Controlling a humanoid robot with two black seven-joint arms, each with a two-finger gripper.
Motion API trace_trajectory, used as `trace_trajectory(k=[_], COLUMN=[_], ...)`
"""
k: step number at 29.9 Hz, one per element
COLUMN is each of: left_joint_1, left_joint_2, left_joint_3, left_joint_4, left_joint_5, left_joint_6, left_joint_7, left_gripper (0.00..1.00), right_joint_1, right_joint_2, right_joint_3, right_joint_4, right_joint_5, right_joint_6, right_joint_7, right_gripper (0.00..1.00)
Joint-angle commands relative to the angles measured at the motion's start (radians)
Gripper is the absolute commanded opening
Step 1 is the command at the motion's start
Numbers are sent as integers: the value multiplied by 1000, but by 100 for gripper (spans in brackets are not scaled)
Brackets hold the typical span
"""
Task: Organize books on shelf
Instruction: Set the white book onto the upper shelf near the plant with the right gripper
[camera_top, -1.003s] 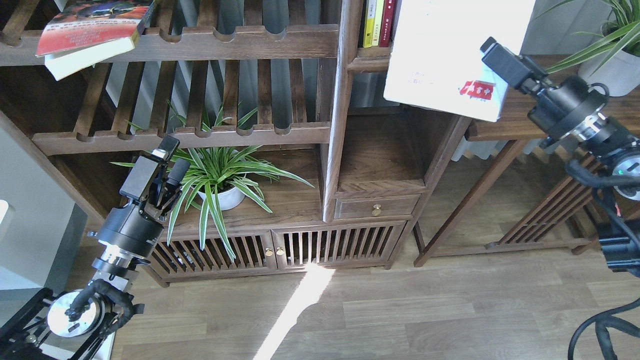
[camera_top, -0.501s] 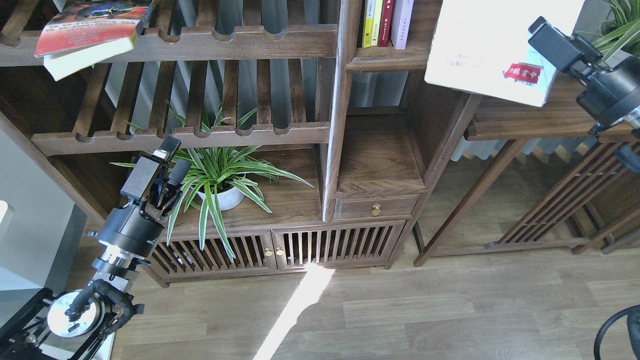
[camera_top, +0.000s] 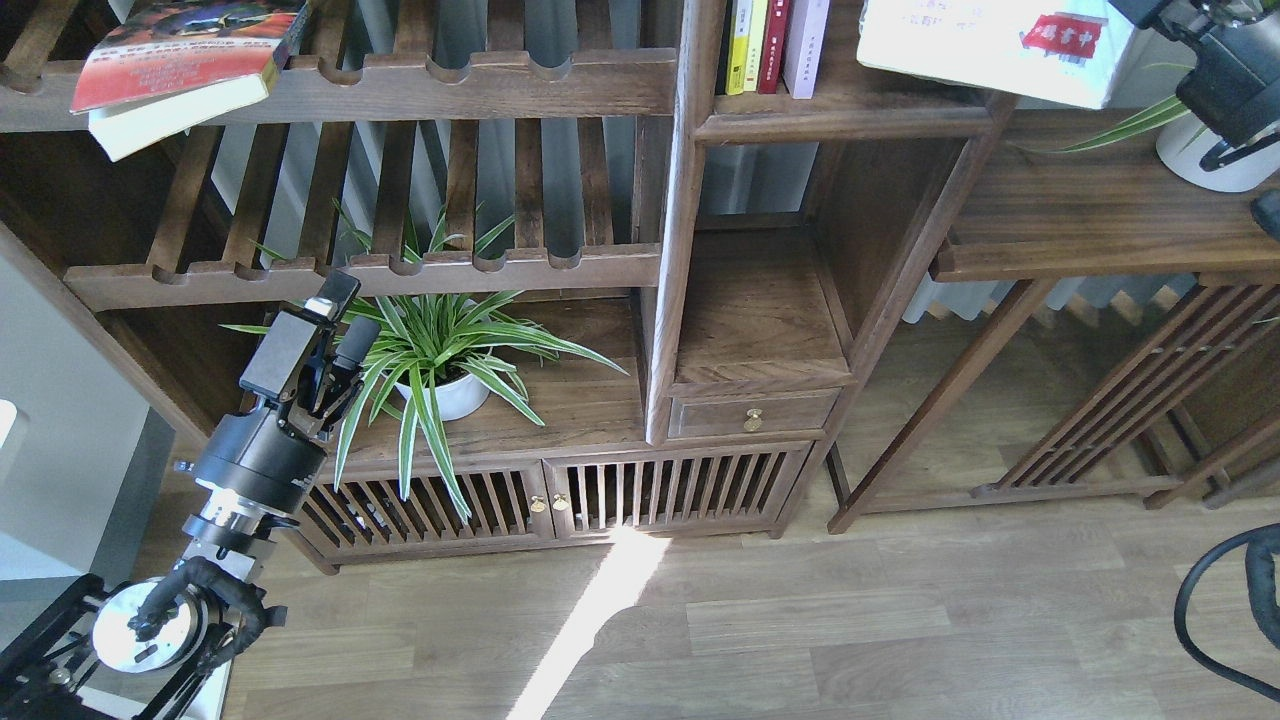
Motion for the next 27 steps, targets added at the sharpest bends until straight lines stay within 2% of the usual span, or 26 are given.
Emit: trace_trajectory(k=[1, 12, 27], left_joint_1=[-1, -1, 0], left_joint_2=[-2, -2, -3], left_joint_3=[6, 9, 16], left_joint_4=[9, 11, 25], left_joint_5=[1, 1, -1], left_joint_6=[0, 0, 0], left_joint_7=[1, 1, 1], left_gripper=[94, 94, 94], right_joint_1=[8, 73, 145], right_joint_2=[-1, 11, 17], right_joint_3=[-2, -40, -96], right_joint_4=[-15, -67, -120], right_joint_5=[-28, -119, -148], right_joint_6=[-5, -109, -117], right_joint_7=[1, 11, 22], right_gripper=[0, 0, 0])
